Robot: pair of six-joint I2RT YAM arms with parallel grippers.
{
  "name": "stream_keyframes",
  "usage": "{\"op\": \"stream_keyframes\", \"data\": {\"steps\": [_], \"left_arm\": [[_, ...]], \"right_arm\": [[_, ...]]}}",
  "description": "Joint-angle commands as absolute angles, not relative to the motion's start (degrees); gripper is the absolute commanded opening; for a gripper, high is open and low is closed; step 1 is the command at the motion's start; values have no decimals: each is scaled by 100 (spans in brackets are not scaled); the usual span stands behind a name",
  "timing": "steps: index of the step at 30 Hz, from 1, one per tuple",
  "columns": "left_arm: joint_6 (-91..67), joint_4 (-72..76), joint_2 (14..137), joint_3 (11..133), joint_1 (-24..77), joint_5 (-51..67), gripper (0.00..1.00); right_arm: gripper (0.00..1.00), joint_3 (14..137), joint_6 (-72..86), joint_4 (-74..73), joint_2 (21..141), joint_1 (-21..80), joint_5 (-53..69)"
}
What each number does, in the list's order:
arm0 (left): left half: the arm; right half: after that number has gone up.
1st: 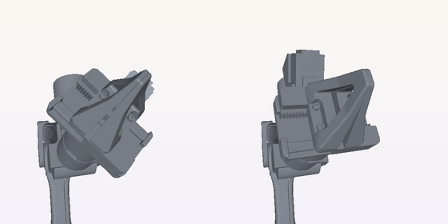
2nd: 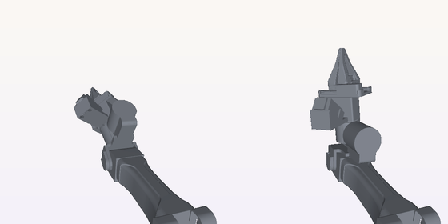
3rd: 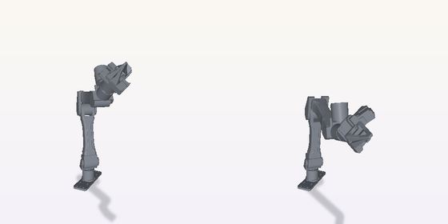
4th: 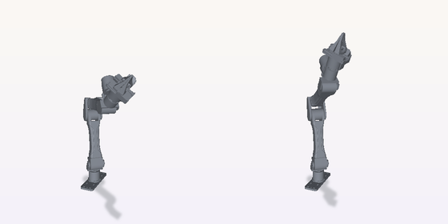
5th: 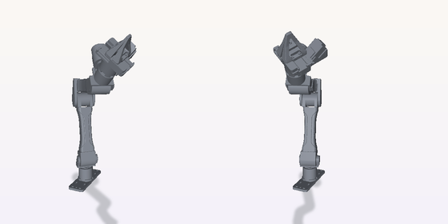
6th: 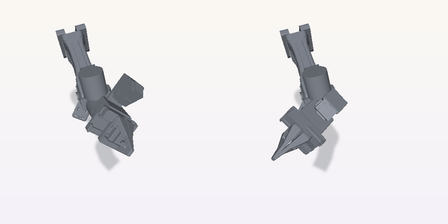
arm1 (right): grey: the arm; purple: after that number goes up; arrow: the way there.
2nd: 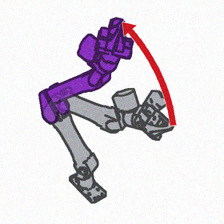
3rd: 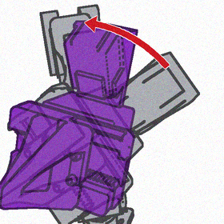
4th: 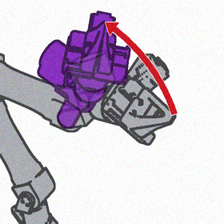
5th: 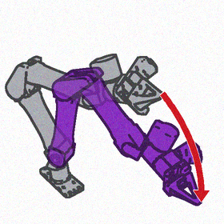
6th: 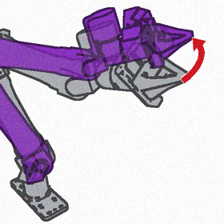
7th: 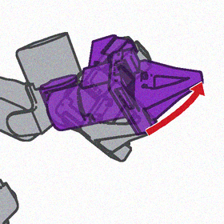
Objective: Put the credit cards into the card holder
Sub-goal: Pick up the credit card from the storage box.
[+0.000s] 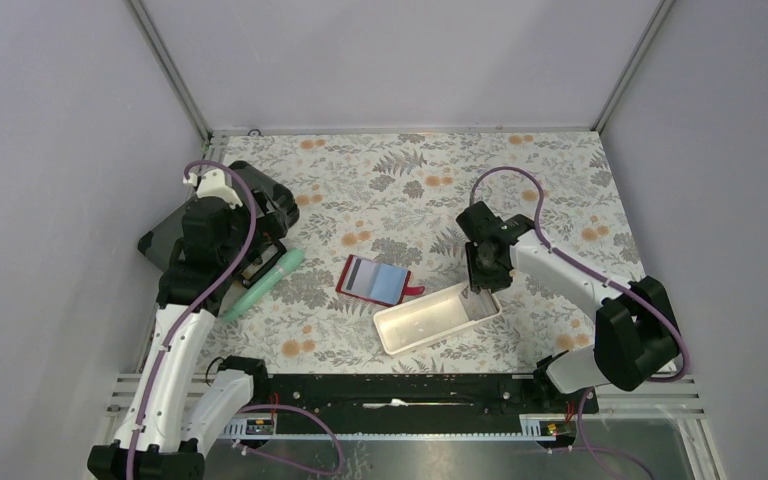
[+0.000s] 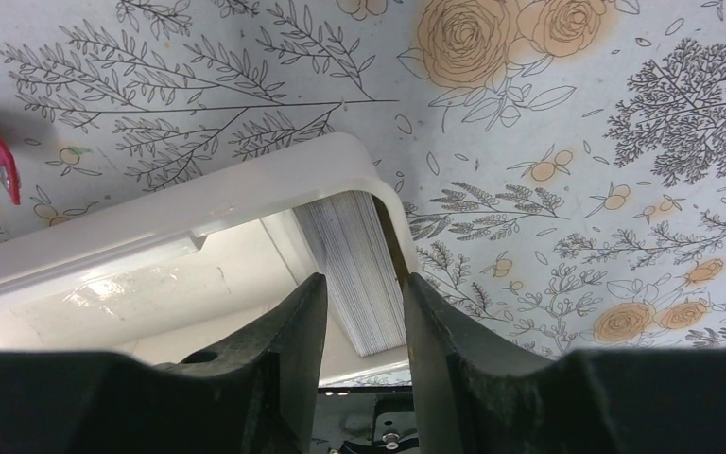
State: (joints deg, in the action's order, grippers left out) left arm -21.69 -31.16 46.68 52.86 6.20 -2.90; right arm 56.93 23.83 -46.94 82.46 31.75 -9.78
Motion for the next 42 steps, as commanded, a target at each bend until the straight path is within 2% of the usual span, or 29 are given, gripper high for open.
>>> {"op": "stream_keyframes", "data": {"steps": [1,6,9,13,18,29,42], "left_arm": [[-2219,-2826,4658,5299,565,-168,99],[-2224,-2821,4664,5291,543,-150,99],[-2229,-2821,4667,5291,527,-133,99],[-2232,-2821,4667,5285,510,-118,99],[-2231,-2821,4665,5282,492,-123,99],[-2241,-2813,4645,5265,440,-141,99],[-2250,-2803,4615,5258,379,-97,99]], "right_arm": [[43,5781,2496,-4746,8065,3300,-926],[48,5757,2573,-4762,7998,3553,-1029],[59,5772,2584,-4827,7982,3601,-1201],[81,5730,2555,-4840,7940,3599,-1445],[91,5625,2503,-4838,8245,3600,-1477],[91,5515,2522,-4633,8801,3581,-1584],[75,5927,2507,-5121,8786,3559,-2189]]}}
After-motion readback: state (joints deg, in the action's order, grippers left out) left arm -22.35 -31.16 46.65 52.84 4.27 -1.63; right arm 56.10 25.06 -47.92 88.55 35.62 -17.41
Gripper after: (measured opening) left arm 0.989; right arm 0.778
